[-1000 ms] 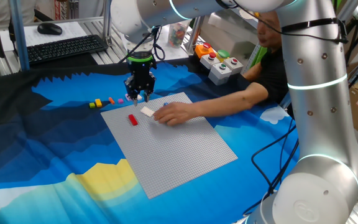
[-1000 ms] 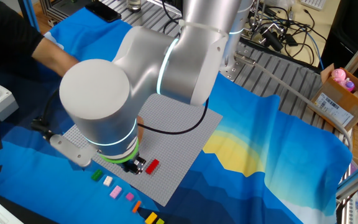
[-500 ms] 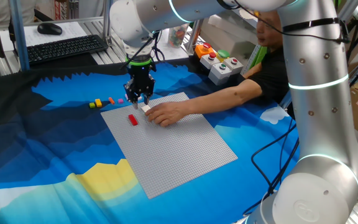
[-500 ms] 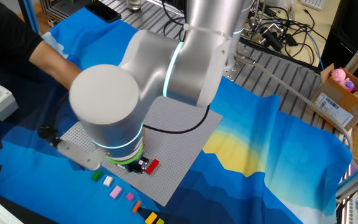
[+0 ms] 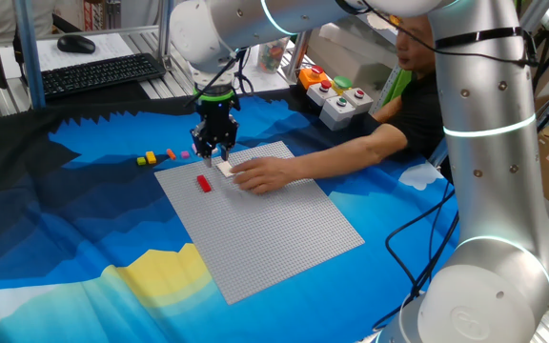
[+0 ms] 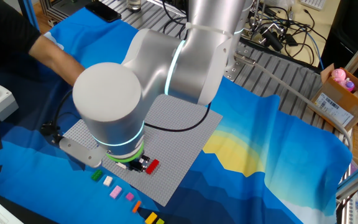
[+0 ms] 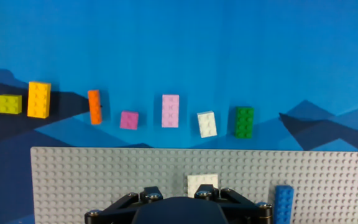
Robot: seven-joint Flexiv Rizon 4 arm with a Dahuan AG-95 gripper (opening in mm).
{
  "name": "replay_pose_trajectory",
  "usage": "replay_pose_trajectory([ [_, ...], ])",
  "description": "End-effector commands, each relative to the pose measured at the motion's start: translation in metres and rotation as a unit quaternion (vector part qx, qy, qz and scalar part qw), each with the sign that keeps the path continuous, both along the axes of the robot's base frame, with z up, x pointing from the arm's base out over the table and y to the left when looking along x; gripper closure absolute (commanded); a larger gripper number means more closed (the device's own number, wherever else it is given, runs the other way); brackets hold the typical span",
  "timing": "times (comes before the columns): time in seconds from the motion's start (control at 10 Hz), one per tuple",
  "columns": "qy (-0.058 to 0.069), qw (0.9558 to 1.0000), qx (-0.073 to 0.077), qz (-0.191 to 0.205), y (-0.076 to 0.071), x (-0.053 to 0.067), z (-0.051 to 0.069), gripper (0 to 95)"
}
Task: Stack small Lego blocks one on top of the other
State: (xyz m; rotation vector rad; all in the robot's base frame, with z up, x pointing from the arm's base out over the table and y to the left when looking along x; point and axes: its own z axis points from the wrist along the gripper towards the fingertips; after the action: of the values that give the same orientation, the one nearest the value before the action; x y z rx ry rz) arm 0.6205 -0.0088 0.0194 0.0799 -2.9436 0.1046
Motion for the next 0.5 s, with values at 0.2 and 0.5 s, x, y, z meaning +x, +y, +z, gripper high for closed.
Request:
replay_pose_trajectory([
  [0.2,-0.002,0.9997,0.003,0.022,-0.0069,-0.0052,-0.0019,57.0],
  [0.5,-0.003,0.9992,-0.001,0.039,-0.0123,-0.0046,-0.0044,57.0],
])
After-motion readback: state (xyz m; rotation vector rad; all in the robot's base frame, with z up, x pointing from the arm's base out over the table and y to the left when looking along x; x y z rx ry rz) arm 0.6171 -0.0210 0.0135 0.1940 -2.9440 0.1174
